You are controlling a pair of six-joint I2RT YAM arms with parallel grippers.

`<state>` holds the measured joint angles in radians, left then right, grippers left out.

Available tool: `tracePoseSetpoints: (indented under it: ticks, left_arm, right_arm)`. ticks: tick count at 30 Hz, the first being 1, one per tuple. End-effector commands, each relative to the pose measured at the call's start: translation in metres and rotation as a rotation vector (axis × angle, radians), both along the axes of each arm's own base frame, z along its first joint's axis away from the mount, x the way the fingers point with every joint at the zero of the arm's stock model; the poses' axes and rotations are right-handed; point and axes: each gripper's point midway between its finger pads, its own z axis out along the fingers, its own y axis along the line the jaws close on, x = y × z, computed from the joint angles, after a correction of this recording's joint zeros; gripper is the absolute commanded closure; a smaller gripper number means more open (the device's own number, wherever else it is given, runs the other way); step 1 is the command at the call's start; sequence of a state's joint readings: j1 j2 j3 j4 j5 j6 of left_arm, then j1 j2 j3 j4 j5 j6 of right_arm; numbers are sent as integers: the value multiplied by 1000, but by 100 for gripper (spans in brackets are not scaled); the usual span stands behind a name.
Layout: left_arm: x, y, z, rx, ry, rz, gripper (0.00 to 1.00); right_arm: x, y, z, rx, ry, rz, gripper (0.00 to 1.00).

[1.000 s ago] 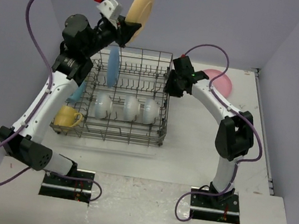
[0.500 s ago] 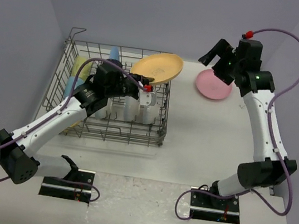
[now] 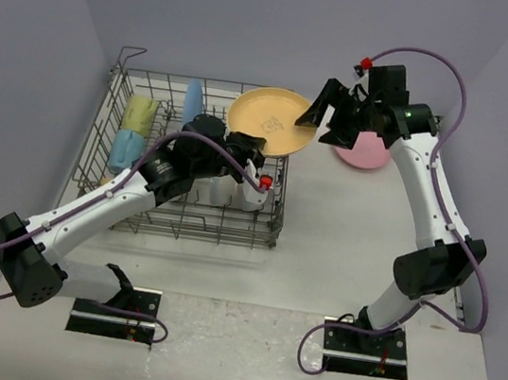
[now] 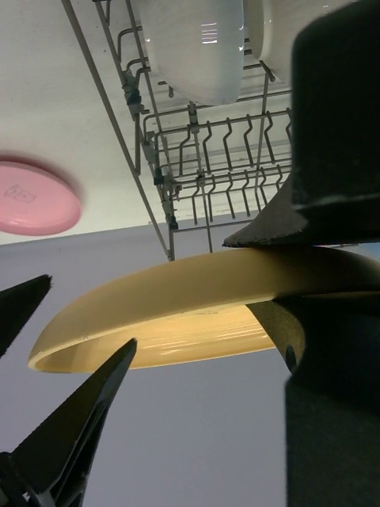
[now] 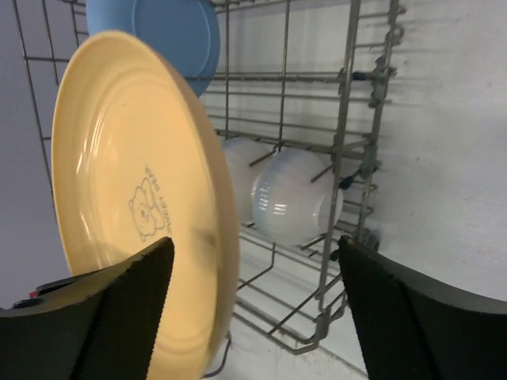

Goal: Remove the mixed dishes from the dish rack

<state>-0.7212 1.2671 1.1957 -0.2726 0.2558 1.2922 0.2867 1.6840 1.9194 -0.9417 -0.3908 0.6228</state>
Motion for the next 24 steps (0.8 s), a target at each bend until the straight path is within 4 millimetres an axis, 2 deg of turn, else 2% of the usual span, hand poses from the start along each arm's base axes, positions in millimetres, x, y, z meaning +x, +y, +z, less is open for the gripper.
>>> tracePoseSetpoints:
  ticks: [1, 3, 4, 6, 7, 8, 9, 10, 11, 12, 14, 15, 16, 17, 19, 20, 21, 22, 23, 24]
  left_arm:
    - [11, 0, 13, 29, -97, 35, 100]
    - [13, -2, 11, 38, -108, 38, 100]
    - [14, -1, 10, 43, -112, 49, 100]
    - [17, -3, 9, 36, -117, 57, 100]
    - [18, -3, 9, 30, -115, 64, 100]
    - [19, -3, 10, 21, -112, 72, 98]
    - [20, -5, 14, -16, -95, 85, 58]
    - [20, -5, 17, -40, -81, 93, 35]
    - [21, -5, 22, -70, -70, 103, 1]
    - [24, -6, 37, -170, -44, 143, 0]
    - [29, -5, 50, -270, -8, 188, 0]
    - [33, -5, 66, -387, 19, 223, 0]
    - [37, -1, 73, -453, 34, 257, 0]
    - [48, 11, 85, -581, 69, 325, 0]
    - [57, 25, 91, -697, 141, 356, 0]
    - [72, 50, 97, -839, 229, 410, 0]
    - [78, 62, 99, -903, 280, 423, 0]
    - [84, 74, 101, -972, 330, 444, 0]
    - [98, 100, 98, -1078, 387, 521, 0]
    - [106, 115, 93, -1116, 391, 586, 0]
  right_arm:
    - [-20, 24, 9, 46, 7, 135, 19]
    - [-23, 30, 4, 55, 26, 156, 38]
    - [-24, 32, -1, 59, 40, 159, 66]
    - [-21, 33, -2, 63, 36, 148, 86]
    - [-20, 32, -2, 60, 34, 143, 100]
    - [-16, 30, -1, 50, 18, 128, 100]
    - [-13, 28, -1, 44, 12, 114, 100]
    - [-7, 24, 0, 32, -10, 90, 100]
    - [-3, 21, -1, 29, -16, 73, 100]
    - [3, 13, -5, 36, -3, 35, 100]
    - [21, 3, -4, 70, -36, -5, 100]
    - [33, -14, -5, 79, -47, -58, 100]
    - [42, -25, -14, 69, -47, -93, 100]
    - [59, -47, -15, 57, -78, -161, 100]
    - [75, -67, -32, 60, -54, -205, 100]
    - [87, -89, -36, 67, -55, -256, 100]
    - [93, -101, -45, 61, -39, -285, 100]
    - [102, -111, -62, 44, -8, -313, 100]
    - [111, -134, -71, 23, -8, -363, 100]
    - [121, -149, -89, -18, 8, -410, 100]
